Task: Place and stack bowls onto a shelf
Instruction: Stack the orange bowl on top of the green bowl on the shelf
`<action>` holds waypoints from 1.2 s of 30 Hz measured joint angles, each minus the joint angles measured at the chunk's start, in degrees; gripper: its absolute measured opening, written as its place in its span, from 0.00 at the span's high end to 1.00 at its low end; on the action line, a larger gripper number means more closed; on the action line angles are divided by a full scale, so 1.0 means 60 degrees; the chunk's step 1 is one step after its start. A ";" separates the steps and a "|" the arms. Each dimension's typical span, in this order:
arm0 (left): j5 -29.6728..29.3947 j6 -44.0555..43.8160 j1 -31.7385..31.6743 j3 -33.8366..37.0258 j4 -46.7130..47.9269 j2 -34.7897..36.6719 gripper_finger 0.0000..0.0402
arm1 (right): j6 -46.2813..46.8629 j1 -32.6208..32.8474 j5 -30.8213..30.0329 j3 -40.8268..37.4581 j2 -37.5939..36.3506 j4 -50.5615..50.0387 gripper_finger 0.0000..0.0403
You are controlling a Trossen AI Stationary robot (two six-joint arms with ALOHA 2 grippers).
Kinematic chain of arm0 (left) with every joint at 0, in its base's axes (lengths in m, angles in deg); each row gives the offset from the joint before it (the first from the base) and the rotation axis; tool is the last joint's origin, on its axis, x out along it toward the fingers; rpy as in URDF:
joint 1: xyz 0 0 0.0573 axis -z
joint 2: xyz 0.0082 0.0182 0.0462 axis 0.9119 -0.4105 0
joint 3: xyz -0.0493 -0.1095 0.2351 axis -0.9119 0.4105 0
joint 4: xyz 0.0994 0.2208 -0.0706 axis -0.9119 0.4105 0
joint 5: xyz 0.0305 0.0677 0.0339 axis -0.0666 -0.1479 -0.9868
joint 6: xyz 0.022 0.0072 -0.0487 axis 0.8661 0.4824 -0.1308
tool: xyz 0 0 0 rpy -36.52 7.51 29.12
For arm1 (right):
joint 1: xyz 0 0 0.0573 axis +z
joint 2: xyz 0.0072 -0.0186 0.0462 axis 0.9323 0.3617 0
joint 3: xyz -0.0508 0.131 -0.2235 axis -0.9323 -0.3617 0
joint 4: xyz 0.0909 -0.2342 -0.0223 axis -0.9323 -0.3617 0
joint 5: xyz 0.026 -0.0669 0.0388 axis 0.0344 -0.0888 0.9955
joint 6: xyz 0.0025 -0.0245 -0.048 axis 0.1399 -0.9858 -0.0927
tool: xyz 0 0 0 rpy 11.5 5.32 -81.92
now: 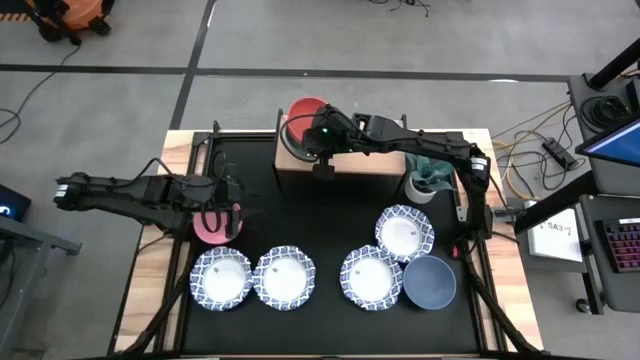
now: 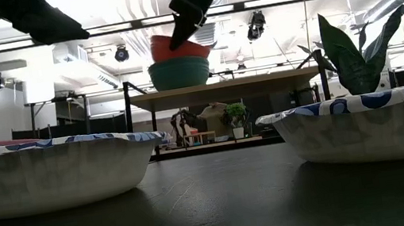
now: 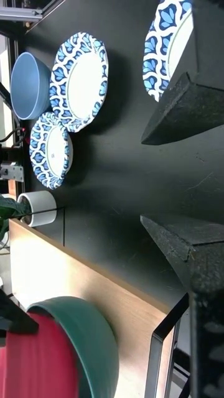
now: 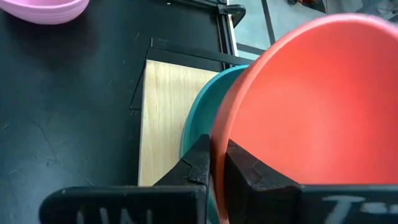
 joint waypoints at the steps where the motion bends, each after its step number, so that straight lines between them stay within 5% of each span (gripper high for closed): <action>1: -0.0001 0.0017 -0.0001 0.0000 0.0000 0.0000 0.56 | -0.0005 -0.0017 0.0002 0.0000 0.0002 0.0000 0.95; 13: -0.0004 0.0028 0.0001 0.0000 -0.0004 0.0000 0.56 | 0.0125 -0.0041 -0.0038 0.0063 -0.0002 -0.0008 0.72; 21: -0.0002 0.0028 -0.0001 0.0000 -0.0007 0.0000 0.56 | 0.0712 0.0042 0.0013 0.0885 -0.0078 -0.0108 0.65; 27: 0.0000 0.0028 0.0001 0.0000 -0.0009 0.0000 0.56 | 0.1848 -0.0122 0.0796 0.0556 -0.0078 0.2234 0.70; 36: 0.0000 0.0028 -0.0002 0.0000 -0.0007 0.0000 0.56 | 0.2329 -0.0621 0.1057 -0.1184 -0.0078 0.5593 0.92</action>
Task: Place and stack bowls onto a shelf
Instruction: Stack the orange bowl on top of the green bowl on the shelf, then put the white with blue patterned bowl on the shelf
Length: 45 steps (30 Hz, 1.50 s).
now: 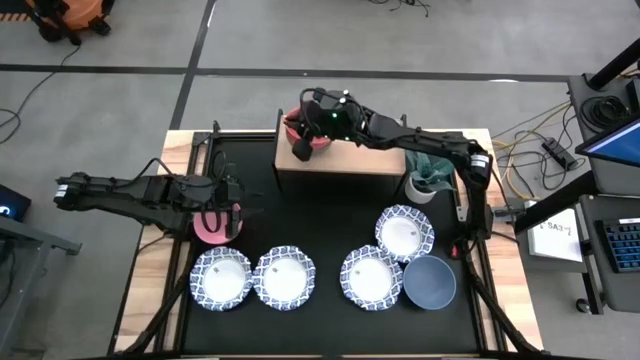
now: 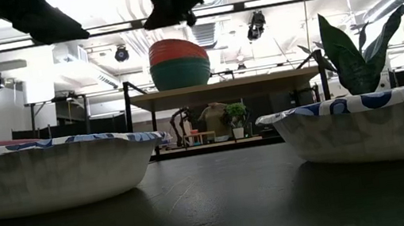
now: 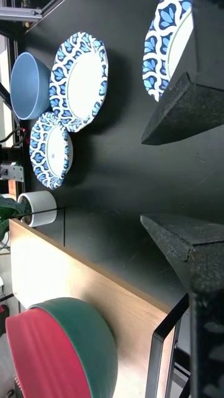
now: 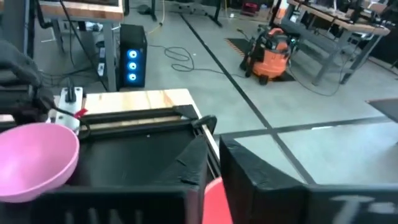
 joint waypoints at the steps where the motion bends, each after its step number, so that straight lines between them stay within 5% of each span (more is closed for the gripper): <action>1: 0.0000 0.0000 0.0003 0.0000 0.0000 0.0000 0.56 | 0.0026 -0.0030 0.0007 -0.0216 0.0000 0.0217 0.94; 35: 0.0000 -0.0007 0.0000 0.0000 0.0000 -0.0004 0.56 | 0.0062 0.0653 0.0004 -0.1378 -0.0624 0.0085 0.98; 45: 0.0004 -0.0161 0.0003 0.0000 -0.0015 -0.0004 0.56 | 0.2391 0.2145 0.0032 -0.1334 -0.2289 -0.3865 0.98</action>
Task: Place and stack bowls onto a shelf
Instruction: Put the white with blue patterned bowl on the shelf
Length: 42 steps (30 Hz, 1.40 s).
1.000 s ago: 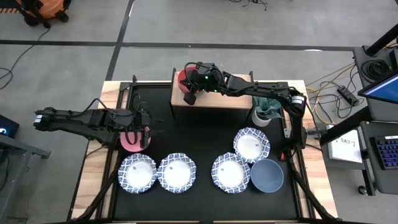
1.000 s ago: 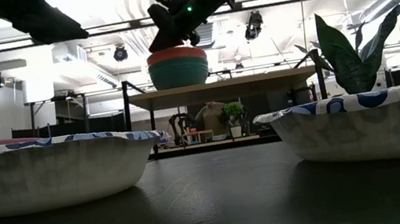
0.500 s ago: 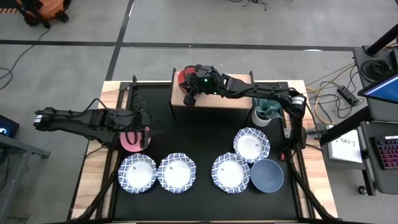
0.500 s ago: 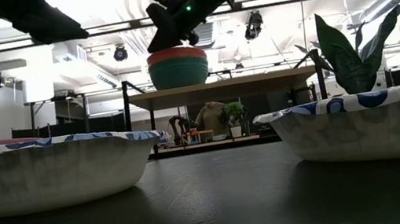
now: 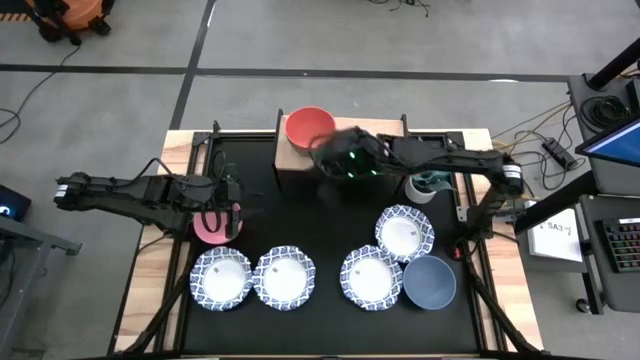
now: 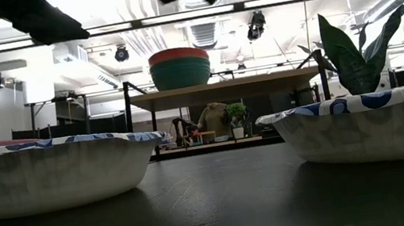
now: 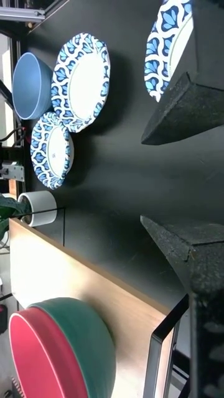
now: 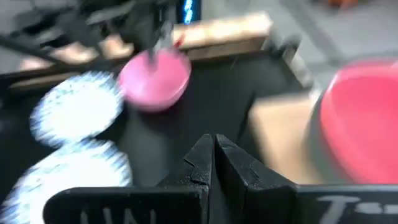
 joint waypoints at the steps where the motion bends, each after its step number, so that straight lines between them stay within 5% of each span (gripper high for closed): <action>1: -0.0003 -0.0033 -0.0003 0.0000 0.0000 0.0000 0.56 | 0.0557 0.0146 0.0022 0.0000 -0.0110 -0.0594 0.98; 10: 0.0000 -0.0130 -0.0003 0.0000 -0.0062 0.0000 0.56 | 0.5119 0.1361 -0.0121 -0.0499 -0.0250 -0.4668 0.92; 24: 0.0000 -0.0134 -0.0003 0.0000 0.0024 -0.0004 0.56 | 0.8940 0.1942 -0.0385 -0.2437 0.0293 -0.5728 0.43; 42: 0.0000 -0.0130 -0.0001 0.0000 0.0073 -0.0028 0.56 | 1.0176 0.1939 -0.0642 -0.4699 0.0418 -0.4362 0.47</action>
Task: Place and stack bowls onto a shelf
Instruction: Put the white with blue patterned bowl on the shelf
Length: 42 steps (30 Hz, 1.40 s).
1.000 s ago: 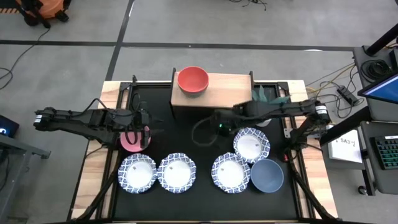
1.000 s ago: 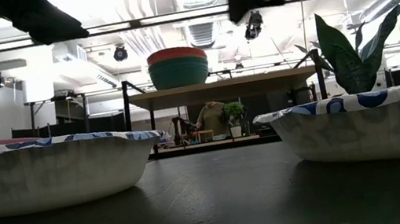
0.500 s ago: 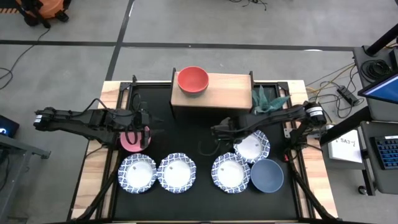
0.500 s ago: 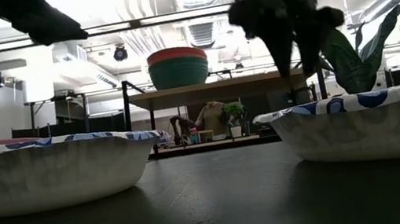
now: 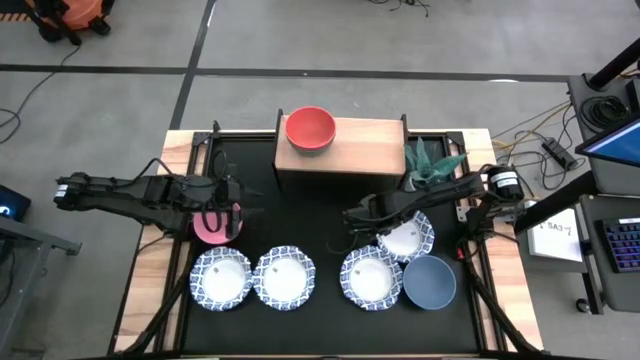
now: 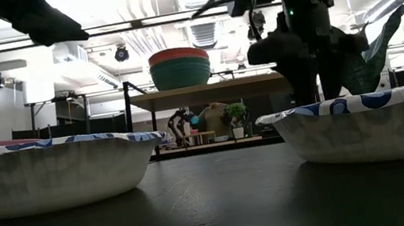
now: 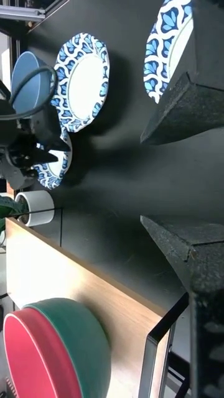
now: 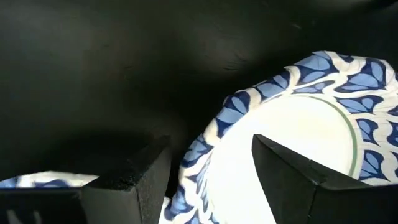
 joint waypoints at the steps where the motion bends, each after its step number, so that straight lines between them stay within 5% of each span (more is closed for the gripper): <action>1: 0.0000 0.0000 0.0001 0.0000 0.0001 -0.0005 0.56 | 0.0004 0.0000 -0.0004 -0.0061 0.0035 0.0044 0.47; 12: 0.0000 0.0033 0.0001 0.0000 0.0004 -0.0010 0.56 | -0.0142 0.0000 0.0004 -0.0179 0.0538 0.0651 0.51; 24: 0.0000 0.0038 -0.0001 0.0000 0.0004 -0.0023 0.56 | -0.0403 0.0000 0.0172 -0.0163 0.0511 0.0664 0.95; 31: 0.0000 0.0040 0.0001 0.0000 0.0004 -0.0023 0.56 | -0.0986 0.0004 0.0313 0.0679 0.0365 0.0618 0.97; 42: 0.0000 0.0044 0.0000 0.0000 0.0004 -0.0026 0.56 | -0.3818 0.0128 0.0269 0.3710 0.0360 0.0641 0.97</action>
